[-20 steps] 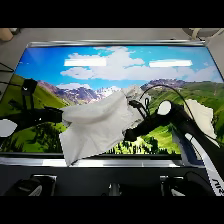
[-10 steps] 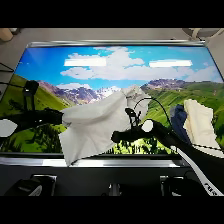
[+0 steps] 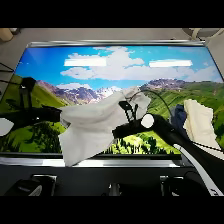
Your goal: Fold the shirts.
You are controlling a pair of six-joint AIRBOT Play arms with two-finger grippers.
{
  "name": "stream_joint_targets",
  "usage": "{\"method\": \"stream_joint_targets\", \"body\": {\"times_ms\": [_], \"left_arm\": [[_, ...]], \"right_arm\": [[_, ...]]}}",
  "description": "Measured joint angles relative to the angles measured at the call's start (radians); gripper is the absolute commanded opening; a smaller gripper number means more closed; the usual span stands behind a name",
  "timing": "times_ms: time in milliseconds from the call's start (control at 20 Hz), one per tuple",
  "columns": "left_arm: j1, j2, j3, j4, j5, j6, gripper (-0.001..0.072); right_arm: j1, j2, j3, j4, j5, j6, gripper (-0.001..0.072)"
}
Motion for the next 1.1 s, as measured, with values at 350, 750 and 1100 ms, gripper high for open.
{"method": "stream_joint_targets", "body": {"times_ms": [350, 750, 1100], "left_arm": [[0.085, 0.061, 0.547, 0.018, 0.008, -0.008, 0.0026], [0.097, 0.122, 0.884, -0.06, 0.004, 0.023, 0.0025], [0.098, 0.053, 0.895, 0.081, 0.006, 0.032, 0.0026]], "right_arm": [[0.0, 0.322, 0.694, -0.772, 0.22, 0.013, 0.0028], [0.0, 0.464, 0.951, -0.919, 0.315, 0.055, 0.0028], [0.0, 0.375, 0.961, -0.965, 0.515, 0.072, 0.0029]]}}
